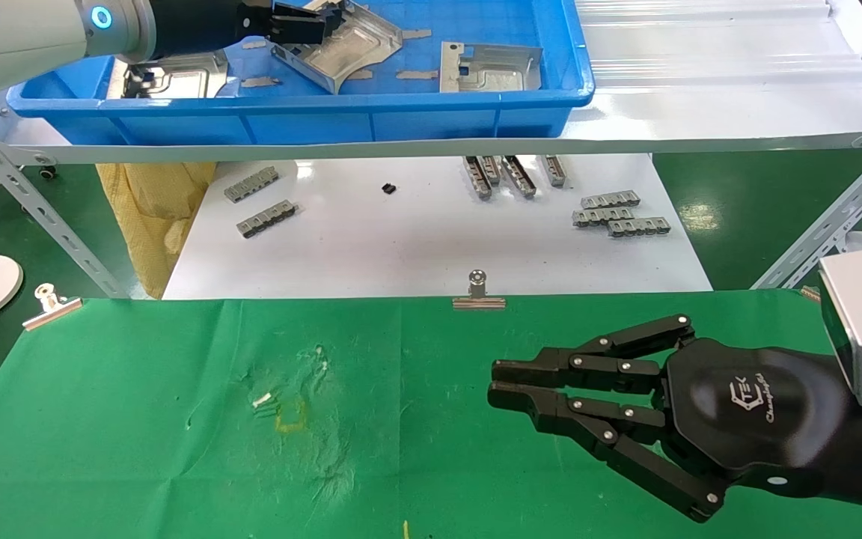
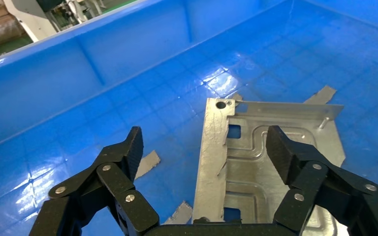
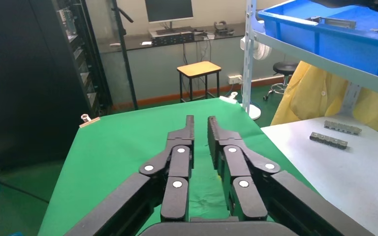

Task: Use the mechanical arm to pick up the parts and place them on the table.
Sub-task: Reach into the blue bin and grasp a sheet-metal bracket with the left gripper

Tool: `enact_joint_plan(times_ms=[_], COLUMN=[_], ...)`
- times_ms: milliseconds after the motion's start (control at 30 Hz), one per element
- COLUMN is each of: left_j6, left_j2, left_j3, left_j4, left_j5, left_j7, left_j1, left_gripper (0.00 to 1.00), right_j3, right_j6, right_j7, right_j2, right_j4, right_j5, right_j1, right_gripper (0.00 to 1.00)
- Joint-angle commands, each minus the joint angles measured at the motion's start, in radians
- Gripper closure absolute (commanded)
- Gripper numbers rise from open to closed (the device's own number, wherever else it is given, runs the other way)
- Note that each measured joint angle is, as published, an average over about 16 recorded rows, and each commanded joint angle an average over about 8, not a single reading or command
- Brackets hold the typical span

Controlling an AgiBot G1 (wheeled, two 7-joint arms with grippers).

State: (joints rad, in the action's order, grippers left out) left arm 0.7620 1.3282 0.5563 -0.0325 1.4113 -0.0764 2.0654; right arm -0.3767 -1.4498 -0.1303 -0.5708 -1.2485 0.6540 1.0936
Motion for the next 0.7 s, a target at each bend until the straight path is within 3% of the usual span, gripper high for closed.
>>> enact_joint_plan(times_ms=[33,700], left_j6=[-0.009,0.012], left_j2=[0.005,0.008], left_j3=[0.002,0.016], left_j4=[0.006,0.007], left_j5=[0.003,0.019], left_j7=[0.001,-0.024], left_j1=[0.001,0.002], left_gripper=[1.0,1.0], right_j3=[0.0,0.0], right_j6=[0.0,0.0], right_j7=[0.0,0.0], right_j2=[0.0,0.0], right_j4=[0.0,0.0], right_j5=[0.0,0.0], right_j1=[0.0,0.0], right_gripper=[0.0,0.0])
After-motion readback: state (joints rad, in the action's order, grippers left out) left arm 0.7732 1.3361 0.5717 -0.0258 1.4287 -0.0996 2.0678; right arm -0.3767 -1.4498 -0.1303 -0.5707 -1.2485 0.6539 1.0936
